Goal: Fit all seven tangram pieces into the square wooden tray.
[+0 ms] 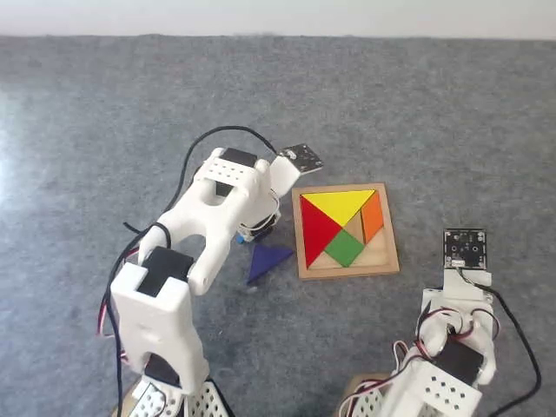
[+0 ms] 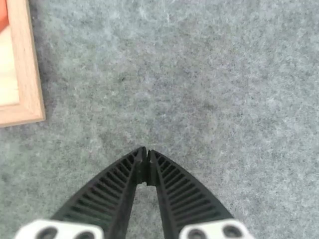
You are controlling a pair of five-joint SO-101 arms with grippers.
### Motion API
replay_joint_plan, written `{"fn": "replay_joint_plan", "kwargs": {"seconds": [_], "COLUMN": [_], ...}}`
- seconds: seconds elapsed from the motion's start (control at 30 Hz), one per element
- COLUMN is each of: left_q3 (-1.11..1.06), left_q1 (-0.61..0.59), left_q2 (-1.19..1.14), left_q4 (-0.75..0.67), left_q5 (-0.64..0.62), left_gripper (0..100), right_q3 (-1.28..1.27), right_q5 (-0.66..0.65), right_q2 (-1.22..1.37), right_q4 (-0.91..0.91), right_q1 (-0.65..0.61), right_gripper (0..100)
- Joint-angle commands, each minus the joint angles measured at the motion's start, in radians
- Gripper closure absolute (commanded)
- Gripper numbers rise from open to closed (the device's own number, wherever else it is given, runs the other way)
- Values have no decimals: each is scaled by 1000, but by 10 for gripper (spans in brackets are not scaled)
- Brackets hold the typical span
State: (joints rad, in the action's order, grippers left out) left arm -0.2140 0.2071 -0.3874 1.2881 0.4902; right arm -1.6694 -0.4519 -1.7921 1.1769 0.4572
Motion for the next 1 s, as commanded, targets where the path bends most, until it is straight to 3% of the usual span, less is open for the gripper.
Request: {"fn": "replay_joint_plan", "kwargs": {"seconds": [0.0,0.13,0.27,0.4,0.53,0.67,0.97], "left_q3": [67,130,87,-51,-185,-245,-260], "left_q1": [3,61,213,390,500,519,516], "left_q2": [104,232,341,381,379,379,373], "left_q4": [101,230,285,173,-34,-155,-249], "left_q5": [6,6,-15,-23,-23,-28,-25], "left_gripper": [988,988,988,988,987,987,987], "right_q3": [-15,-15,-15,-15,-15,-15,-15], "right_q5": [-11,-11,-11,-11,-11,-11,-11], "right_q2": [-18,-18,-18,-18,-18,-18,-18], "right_q4": [4,4,2,2,4,4,4], "right_q1": [5,5,7,8,8,8,5], "right_gripper": [992,992,992,992,992,992,992]}}
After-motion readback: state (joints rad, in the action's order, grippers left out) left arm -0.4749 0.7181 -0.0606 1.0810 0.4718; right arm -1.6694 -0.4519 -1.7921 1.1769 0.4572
